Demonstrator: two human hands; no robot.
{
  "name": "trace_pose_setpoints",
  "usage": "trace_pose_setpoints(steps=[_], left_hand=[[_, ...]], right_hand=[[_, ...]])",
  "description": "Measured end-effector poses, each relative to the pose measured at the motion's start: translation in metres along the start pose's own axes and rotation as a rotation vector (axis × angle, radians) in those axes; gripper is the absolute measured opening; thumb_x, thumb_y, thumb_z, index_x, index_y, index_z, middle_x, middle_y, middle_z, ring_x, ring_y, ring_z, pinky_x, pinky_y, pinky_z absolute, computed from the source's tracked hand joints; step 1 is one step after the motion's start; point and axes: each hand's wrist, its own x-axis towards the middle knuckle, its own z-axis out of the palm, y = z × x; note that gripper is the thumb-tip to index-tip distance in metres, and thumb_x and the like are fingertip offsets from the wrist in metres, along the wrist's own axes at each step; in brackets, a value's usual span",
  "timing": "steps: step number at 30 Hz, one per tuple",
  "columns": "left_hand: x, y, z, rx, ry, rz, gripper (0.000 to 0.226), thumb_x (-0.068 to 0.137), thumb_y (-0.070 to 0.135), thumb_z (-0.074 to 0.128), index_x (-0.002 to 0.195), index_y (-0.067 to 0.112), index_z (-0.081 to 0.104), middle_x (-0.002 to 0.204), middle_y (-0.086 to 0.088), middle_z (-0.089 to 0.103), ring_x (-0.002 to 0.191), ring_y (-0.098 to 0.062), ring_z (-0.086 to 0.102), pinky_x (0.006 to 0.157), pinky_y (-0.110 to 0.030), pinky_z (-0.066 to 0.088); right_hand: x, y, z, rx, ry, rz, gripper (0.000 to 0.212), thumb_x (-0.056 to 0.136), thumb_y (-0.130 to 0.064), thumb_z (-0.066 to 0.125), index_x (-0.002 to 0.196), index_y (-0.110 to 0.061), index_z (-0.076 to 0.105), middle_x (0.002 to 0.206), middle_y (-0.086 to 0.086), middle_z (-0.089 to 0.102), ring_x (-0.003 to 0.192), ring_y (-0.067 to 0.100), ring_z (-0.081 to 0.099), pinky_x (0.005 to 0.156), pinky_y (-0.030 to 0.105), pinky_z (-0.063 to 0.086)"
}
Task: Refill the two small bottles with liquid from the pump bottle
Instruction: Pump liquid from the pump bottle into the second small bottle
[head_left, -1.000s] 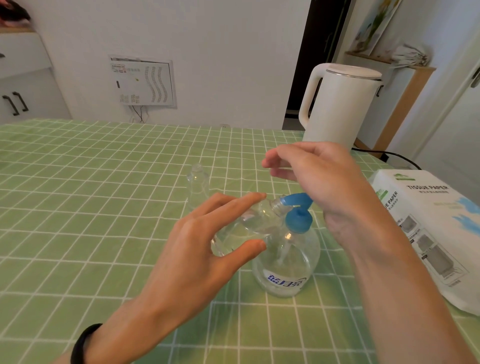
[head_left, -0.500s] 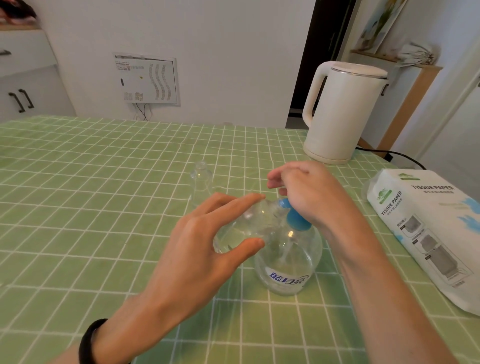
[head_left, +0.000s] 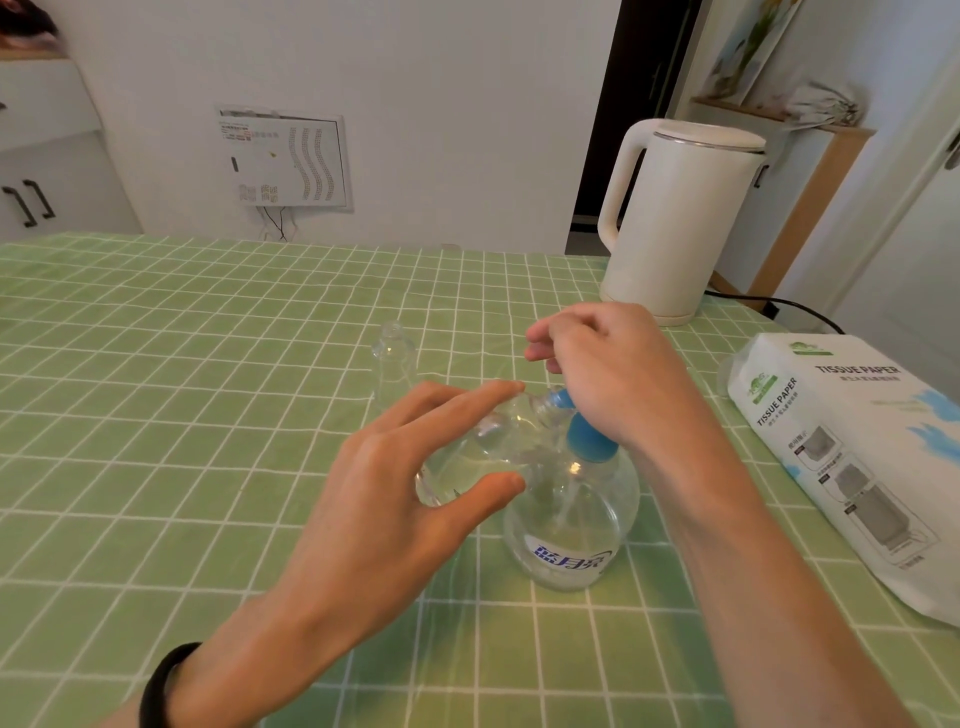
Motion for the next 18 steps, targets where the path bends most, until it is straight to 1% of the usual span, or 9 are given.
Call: trace_pose_setpoints(steps=[2, 3, 5, 6, 7, 9, 10, 16, 18], left_hand=[[0.0006, -0.0015, 0.0004, -0.001, -0.008, -0.002, 0.058, 0.086, 0.050, 0.072, 0.142, 0.043, 0.061, 0.121, 0.025, 0.067, 0.116, 0.002, 0.064, 0.095, -0.009, 0.046], [0.0005, -0.0020, 0.0004, 0.002, -0.010, -0.005, 0.058, 0.086, 0.050, 0.072, 0.142, 0.042, 0.061, 0.120, 0.025, 0.066, 0.115, 0.002, 0.064, 0.095, -0.009, 0.046], [-0.0005, -0.0012, -0.0002, 0.014, -0.006, -0.008, 0.059, 0.085, 0.052, 0.071, 0.142, 0.042, 0.062, 0.118, 0.026, 0.066, 0.112, 0.005, 0.063, 0.093, -0.007, 0.045], [-0.0011, -0.0004, -0.0004, 0.017, -0.006, -0.009, 0.059, 0.085, 0.053, 0.070, 0.142, 0.042, 0.062, 0.117, 0.027, 0.066, 0.111, 0.006, 0.063, 0.093, -0.007, 0.045], [-0.0018, 0.0005, -0.0005, 0.017, -0.006, -0.009, 0.059, 0.085, 0.054, 0.070, 0.142, 0.043, 0.061, 0.117, 0.028, 0.066, 0.111, 0.007, 0.063, 0.093, -0.007, 0.045], [-0.0026, 0.0016, -0.0003, 0.012, -0.005, -0.005, 0.059, 0.085, 0.053, 0.070, 0.142, 0.044, 0.061, 0.118, 0.028, 0.066, 0.113, 0.006, 0.063, 0.094, -0.009, 0.046], [-0.0028, 0.0018, 0.0000, 0.006, -0.003, -0.004, 0.059, 0.085, 0.052, 0.071, 0.142, 0.044, 0.061, 0.118, 0.027, 0.066, 0.113, 0.005, 0.064, 0.095, -0.011, 0.047], [-0.0026, 0.0013, 0.0005, 0.000, 0.007, 0.005, 0.059, 0.086, 0.051, 0.072, 0.142, 0.043, 0.061, 0.119, 0.027, 0.066, 0.115, 0.004, 0.064, 0.096, -0.011, 0.047], [-0.0013, -0.0001, 0.0005, -0.003, 0.005, 0.005, 0.058, 0.086, 0.051, 0.072, 0.143, 0.043, 0.060, 0.119, 0.026, 0.066, 0.114, 0.005, 0.064, 0.095, -0.010, 0.047]], right_hand=[[0.0020, 0.0020, 0.0002, 0.002, -0.012, 0.021, 0.036, 0.098, -0.013, 0.044, 0.113, 0.004, 0.071, 0.111, 0.020, 0.076, 0.109, 0.040, 0.068, 0.094, 0.058, 0.055], [0.0029, 0.0037, 0.0005, 0.009, -0.023, 0.034, 0.035, 0.098, -0.011, 0.043, 0.108, 0.000, 0.075, 0.109, 0.016, 0.078, 0.105, 0.037, 0.071, 0.089, 0.054, 0.058], [0.0021, 0.0042, 0.0005, 0.024, -0.056, 0.059, 0.034, 0.100, -0.012, 0.045, 0.096, -0.016, 0.079, 0.109, -0.003, 0.080, 0.099, 0.021, 0.074, 0.081, 0.031, 0.057], [0.0004, 0.0037, -0.0001, 0.023, -0.069, 0.064, 0.034, 0.100, -0.012, 0.045, 0.095, -0.017, 0.079, 0.110, -0.005, 0.080, 0.099, 0.019, 0.074, 0.080, 0.028, 0.056], [-0.0010, 0.0032, -0.0007, 0.018, -0.073, 0.064, 0.033, 0.099, -0.013, 0.046, 0.098, -0.009, 0.079, 0.109, 0.001, 0.081, 0.102, 0.026, 0.074, 0.083, 0.035, 0.059], [-0.0037, 0.0009, -0.0008, 0.017, -0.066, 0.048, 0.035, 0.099, -0.015, 0.046, 0.111, 0.005, 0.072, 0.113, 0.019, 0.077, 0.111, 0.042, 0.068, 0.094, 0.058, 0.056], [-0.0045, 0.0000, -0.0001, 0.014, -0.057, 0.031, 0.036, 0.099, -0.016, 0.046, 0.114, 0.006, 0.070, 0.115, 0.023, 0.074, 0.114, 0.043, 0.066, 0.098, 0.061, 0.053], [-0.0008, 0.0023, 0.0025, 0.004, -0.015, -0.025, 0.037, 0.100, -0.023, 0.048, 0.111, 0.003, 0.072, 0.110, 0.021, 0.075, 0.108, 0.040, 0.068, 0.094, 0.059, 0.053], [0.0031, 0.0044, 0.0029, 0.016, -0.022, -0.008, 0.033, 0.100, -0.021, 0.049, 0.101, -0.003, 0.077, 0.102, 0.011, 0.080, 0.102, 0.037, 0.072, 0.092, 0.055, 0.057]])
